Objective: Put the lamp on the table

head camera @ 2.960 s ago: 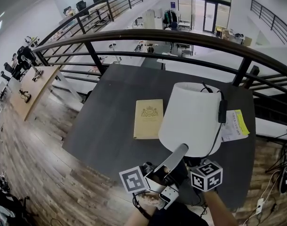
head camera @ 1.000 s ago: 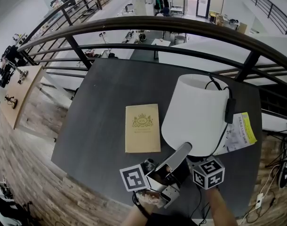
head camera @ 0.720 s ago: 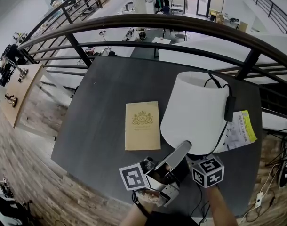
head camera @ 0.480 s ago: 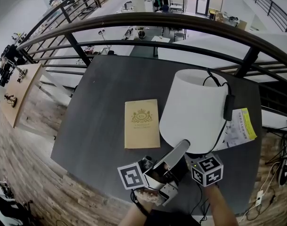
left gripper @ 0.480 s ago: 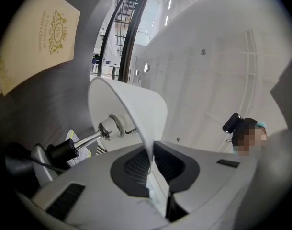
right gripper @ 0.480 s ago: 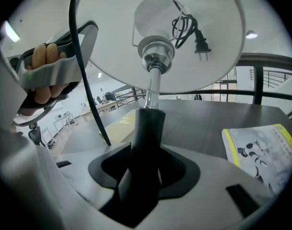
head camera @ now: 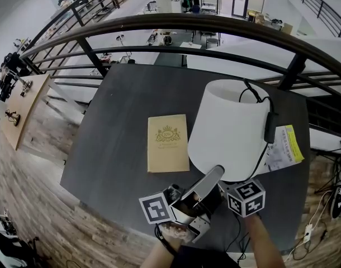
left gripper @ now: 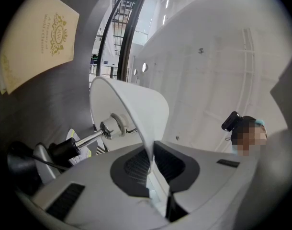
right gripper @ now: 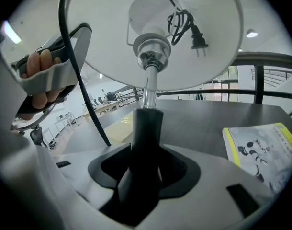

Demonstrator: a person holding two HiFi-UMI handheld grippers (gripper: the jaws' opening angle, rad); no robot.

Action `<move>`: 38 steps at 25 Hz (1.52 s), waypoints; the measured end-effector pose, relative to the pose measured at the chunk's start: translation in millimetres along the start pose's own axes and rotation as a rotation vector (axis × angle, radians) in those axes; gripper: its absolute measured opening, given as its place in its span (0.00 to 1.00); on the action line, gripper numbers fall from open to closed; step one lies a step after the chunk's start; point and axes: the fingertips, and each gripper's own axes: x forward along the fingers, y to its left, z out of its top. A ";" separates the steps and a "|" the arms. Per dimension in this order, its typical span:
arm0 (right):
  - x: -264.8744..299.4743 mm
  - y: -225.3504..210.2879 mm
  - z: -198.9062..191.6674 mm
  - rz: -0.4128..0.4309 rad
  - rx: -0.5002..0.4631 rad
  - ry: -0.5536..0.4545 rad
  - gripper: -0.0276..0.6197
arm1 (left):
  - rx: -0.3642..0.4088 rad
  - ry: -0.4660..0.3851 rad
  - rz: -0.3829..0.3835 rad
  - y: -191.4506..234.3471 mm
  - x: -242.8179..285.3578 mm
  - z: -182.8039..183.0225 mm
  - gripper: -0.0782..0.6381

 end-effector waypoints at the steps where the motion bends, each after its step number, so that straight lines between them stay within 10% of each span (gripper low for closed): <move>1: -0.4 -0.1 0.1 -0.007 -0.003 0.001 0.36 | 0.002 0.001 0.000 -0.3 -0.4 -0.8 0.15; 38: -79.3 48.1 -72.6 -0.080 0.030 0.051 0.41 | 0.065 0.001 0.024 -13.3 -40.7 -57.5 0.20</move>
